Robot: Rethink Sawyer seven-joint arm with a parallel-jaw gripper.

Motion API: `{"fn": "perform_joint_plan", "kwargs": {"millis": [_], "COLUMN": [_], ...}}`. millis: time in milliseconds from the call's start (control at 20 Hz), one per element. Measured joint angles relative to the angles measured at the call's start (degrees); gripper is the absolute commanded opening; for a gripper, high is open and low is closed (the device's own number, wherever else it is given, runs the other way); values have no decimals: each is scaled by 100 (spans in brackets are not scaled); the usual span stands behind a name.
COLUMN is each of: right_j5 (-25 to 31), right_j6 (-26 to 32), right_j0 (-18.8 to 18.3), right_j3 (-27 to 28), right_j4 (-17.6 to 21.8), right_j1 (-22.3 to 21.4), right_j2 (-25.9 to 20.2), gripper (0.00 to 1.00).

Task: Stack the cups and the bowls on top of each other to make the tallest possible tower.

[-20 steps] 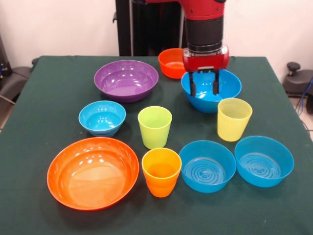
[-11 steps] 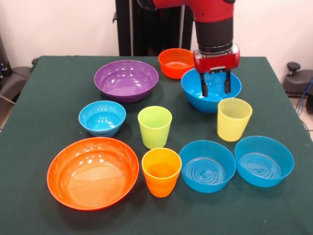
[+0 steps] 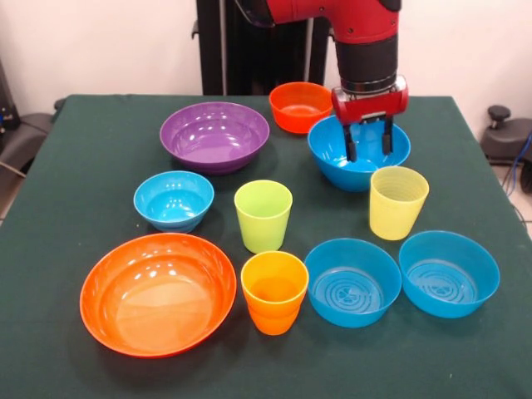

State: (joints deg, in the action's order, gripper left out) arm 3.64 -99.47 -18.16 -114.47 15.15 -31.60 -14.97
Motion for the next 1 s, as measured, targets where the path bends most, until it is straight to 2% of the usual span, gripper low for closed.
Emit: {"fn": "perform_joint_plan", "kwargs": {"millis": [200,500,750,1000], "right_j5": [0,0,118,448], "right_j6": [0,0,0,0], "right_j0": [32,277,482,514], "right_j3": [0,-1,-2,13], "right_j4": [0,1,0,43], "right_j1": [-16,-23,-233,-486], "right_j2": [15,139,304,503], "gripper": [100,100,100,100]}}
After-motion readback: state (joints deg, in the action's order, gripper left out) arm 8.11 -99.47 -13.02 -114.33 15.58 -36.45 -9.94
